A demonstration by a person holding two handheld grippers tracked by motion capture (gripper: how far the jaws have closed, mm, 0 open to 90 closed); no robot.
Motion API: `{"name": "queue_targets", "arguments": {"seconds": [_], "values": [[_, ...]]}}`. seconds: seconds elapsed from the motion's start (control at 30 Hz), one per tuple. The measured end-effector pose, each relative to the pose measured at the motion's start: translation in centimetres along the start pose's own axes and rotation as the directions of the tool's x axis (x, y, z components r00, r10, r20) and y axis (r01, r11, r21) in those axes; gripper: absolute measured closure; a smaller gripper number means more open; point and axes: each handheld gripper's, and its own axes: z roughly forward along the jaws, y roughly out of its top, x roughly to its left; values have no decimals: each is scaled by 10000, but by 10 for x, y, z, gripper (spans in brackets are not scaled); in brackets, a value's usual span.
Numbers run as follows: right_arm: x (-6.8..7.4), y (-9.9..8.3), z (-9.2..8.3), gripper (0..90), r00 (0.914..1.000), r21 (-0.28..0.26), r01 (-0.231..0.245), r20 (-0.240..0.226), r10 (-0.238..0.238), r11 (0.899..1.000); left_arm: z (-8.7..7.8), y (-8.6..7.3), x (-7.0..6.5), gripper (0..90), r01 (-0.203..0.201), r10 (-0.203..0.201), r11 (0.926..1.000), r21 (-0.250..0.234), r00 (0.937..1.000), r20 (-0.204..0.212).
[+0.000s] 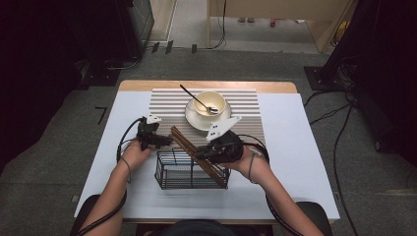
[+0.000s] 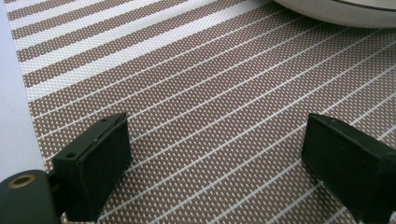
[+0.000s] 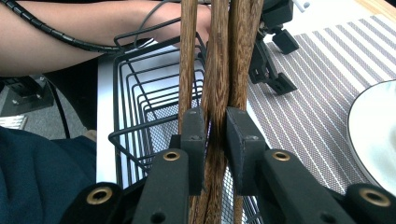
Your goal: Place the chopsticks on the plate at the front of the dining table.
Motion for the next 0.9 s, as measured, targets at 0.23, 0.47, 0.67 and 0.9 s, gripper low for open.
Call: {"name": "queue_targets", "arguments": {"seconds": [0.23, 0.47, 0.67, 0.9], "values": [[-1, -2, 0, 838, 9999, 34, -87, -89, 88, 10000, 0, 0, 0, 85, 0, 0, 10000, 0, 10000, 0], [-5, -4, 0, 849, 9995, -85, -250, -185, 249, 9997, 0, 0, 0, 85, 1, -1, 10000, 3, 10000, 1], [-7, -4, -2, 851, 9990, -182, -388, -237, 383, 9991, 0, 0, 0, 85, -2, 2, 10000, 2, 10000, 1], [-10, -5, -11, 851, 9979, -603, -584, -313, 566, 9965, 0, 0, 0, 85, -8, 8, 10000, 0, 10000, -9]]}}
